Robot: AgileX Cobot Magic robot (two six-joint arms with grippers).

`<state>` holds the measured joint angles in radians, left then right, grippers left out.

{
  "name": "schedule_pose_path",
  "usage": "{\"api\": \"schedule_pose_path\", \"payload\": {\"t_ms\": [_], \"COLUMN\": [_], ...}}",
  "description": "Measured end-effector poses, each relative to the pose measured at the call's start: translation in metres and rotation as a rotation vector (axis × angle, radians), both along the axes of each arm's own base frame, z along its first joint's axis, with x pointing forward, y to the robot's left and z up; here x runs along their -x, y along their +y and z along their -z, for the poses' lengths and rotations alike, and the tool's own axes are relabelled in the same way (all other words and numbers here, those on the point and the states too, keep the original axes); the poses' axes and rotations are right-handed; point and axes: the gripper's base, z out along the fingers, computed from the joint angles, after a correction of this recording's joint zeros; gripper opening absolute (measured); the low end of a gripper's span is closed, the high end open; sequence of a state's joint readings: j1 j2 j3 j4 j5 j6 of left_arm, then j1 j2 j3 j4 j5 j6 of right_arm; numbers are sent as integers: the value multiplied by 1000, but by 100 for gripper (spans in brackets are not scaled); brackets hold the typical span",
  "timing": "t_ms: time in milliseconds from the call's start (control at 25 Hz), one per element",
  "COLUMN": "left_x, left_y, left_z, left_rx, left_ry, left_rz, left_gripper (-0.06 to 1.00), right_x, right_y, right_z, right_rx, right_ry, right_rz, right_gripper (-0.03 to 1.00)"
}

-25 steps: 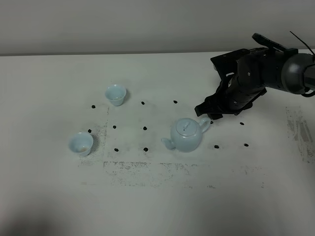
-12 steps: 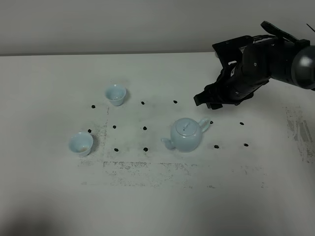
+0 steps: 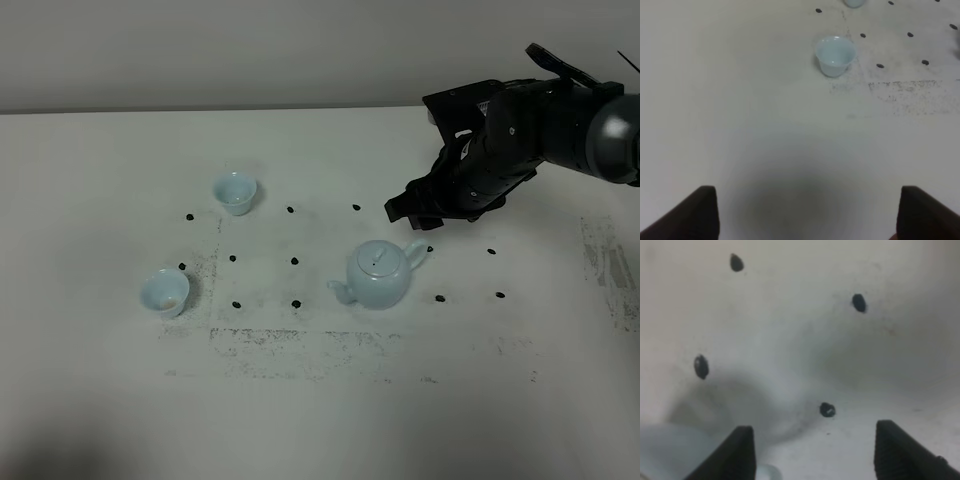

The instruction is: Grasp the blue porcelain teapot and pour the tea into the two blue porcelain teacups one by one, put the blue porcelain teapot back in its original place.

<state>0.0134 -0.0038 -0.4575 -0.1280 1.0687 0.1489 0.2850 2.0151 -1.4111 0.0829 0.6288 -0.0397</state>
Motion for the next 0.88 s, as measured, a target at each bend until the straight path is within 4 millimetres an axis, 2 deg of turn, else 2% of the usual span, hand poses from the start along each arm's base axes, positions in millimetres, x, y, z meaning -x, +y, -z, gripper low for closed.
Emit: {"api": "schedule_pose_path", "payload": {"t_ms": [880], "left_x": [0], "left_y": [0], "left_z": [0], "left_rx": [0], "left_ry": [0], "left_rz": [0], "left_gripper": [73], "right_x": [10], "right_y": [-1], "right_z": [13], "right_rx": [-4], "right_ry": [60], "right_rz": [8], "right_gripper": [54]}}
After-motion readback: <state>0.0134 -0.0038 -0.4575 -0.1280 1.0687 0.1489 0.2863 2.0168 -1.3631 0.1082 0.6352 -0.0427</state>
